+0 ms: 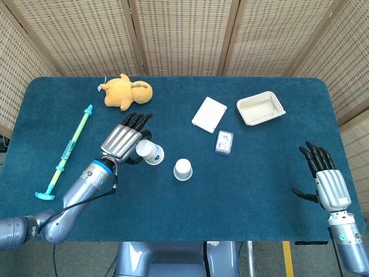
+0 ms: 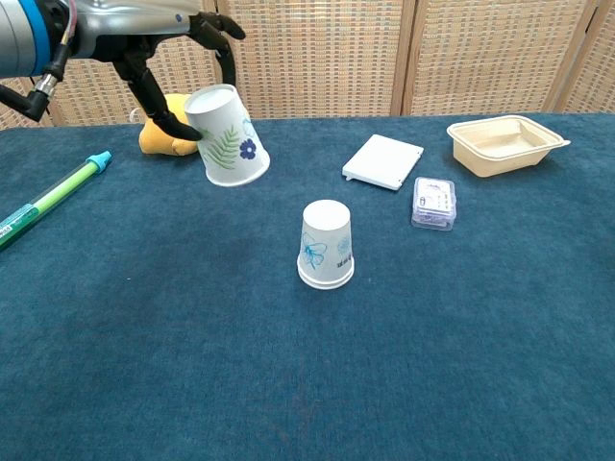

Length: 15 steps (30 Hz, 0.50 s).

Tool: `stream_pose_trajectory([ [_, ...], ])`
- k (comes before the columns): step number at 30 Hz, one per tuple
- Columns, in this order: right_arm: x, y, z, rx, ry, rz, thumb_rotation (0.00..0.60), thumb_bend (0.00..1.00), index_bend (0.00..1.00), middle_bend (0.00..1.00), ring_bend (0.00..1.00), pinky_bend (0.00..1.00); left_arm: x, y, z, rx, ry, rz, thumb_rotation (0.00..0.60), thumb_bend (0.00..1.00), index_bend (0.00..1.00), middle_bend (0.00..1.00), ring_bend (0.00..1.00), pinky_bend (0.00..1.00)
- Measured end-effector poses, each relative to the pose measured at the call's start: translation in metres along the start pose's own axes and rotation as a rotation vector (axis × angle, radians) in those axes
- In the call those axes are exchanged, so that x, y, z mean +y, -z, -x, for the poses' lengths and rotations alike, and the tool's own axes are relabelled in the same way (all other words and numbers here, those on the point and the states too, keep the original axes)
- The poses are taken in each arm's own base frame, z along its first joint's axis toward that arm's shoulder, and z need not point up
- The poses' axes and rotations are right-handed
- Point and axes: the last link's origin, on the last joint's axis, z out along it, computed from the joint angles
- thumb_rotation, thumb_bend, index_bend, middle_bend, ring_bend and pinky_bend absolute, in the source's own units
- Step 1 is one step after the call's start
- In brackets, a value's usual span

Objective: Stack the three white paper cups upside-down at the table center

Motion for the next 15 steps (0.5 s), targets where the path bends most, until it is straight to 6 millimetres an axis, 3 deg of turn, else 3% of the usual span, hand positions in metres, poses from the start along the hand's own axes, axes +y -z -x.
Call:
stream_pose_trajectory([
  [8,0.004,0.002,-0.006,0.017,-0.022,0.007,0.600,0.07,0.00,0.00,0.00,0.03,0.029,-0.009,0.000,-0.032,-0.050,0.030,0.600,0.24,0.38,0.00,0.00,0.00],
  [15,0.005,0.003,-0.009,0.026,-0.035,0.005,0.600,0.07,0.00,0.00,0.00,0.03,0.056,-0.021,0.013,-0.071,-0.059,0.044,0.600,0.24,0.39,0.00,0.00,0.00],
])
